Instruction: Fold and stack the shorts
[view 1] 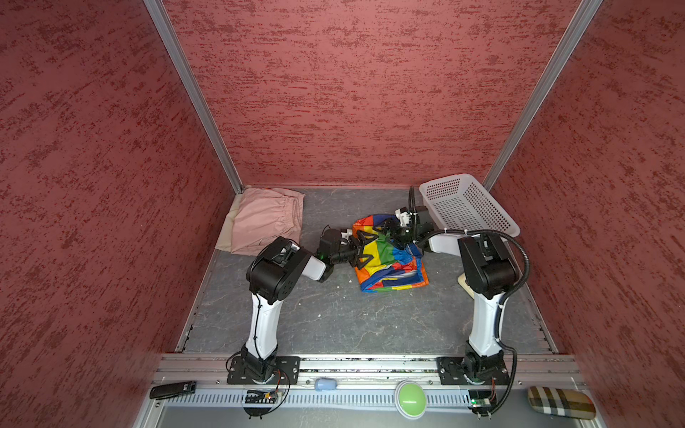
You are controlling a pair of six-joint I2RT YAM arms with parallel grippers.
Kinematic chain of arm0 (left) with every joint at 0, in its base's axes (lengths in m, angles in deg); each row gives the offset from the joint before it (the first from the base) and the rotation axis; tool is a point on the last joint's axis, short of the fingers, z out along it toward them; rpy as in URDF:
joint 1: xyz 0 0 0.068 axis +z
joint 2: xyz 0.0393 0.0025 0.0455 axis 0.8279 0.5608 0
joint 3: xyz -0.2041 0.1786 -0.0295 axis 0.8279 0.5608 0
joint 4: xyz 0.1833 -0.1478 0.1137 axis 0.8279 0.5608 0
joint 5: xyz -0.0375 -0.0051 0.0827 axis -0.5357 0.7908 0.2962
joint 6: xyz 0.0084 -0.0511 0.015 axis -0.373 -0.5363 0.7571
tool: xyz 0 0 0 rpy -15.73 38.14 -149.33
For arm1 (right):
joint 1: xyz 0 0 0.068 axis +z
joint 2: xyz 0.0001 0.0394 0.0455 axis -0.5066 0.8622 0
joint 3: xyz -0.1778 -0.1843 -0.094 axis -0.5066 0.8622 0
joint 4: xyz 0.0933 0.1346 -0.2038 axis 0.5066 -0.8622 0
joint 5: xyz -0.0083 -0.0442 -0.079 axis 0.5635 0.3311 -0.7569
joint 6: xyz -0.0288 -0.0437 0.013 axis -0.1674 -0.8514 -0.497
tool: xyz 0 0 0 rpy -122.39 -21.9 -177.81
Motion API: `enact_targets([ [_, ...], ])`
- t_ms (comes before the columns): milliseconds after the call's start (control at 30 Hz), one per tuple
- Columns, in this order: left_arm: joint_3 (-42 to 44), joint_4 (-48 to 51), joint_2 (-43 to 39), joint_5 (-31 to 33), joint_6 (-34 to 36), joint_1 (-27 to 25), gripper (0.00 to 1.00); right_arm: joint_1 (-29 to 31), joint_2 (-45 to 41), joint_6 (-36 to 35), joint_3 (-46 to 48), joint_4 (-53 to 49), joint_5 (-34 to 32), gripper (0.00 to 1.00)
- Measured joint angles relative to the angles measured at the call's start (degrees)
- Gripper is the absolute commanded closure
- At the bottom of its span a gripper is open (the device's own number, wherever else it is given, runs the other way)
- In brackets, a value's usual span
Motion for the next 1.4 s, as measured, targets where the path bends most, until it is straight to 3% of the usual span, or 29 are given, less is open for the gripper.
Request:
enact_targets([
  [333,5.6,-3.1,-1.2,-1.2,5.3,-0.6,0.01,-4.8,1.7,-2.8,-4.7,0.2,2.8,0.01],
  [467,5.1,0.1,-2.6,-1.5,7.6,-0.5,0.01,-5.0,-0.5,-3.6,-5.9,-1.3,3.1,0.01],
  [600,1.7,10.7,-7.2,-2.1,11.4,0.3,0.01,-5.1,-11.0,-3.6,-0.6,-2.5,2.6,0.01],
  [767,-12.0,20.5,-9.7,-3.8,13.9,4.0,0.01,-5.1,-27.5,-3.5,10.5,-0.7,1.8,0.01],
  [867,-20.6,19.5,-6.3,-4.8,11.7,5.7,0.01,-5.1,-32.2,-3.2,18.3,1.7,1.8,0.01],
  [1000,-30.6,19.5,3.2,-6.1,9.4,5.1,0.01,-5.2,-31.3,-2.5,26.8,3.7,2.0,0.01],
  [1200,-37.2,27.4,13.4,-6.9,11.1,3.3,0.01,-5.4,-25.8,-2.9,29.9,5.1,2.1,0.01],
  [1400,-43.5,36.9,18.5,-6.9,16.8,6.2,0.01,-5.8,-23.4,-4.0,32.9,7.7,2.2,0.01],
])
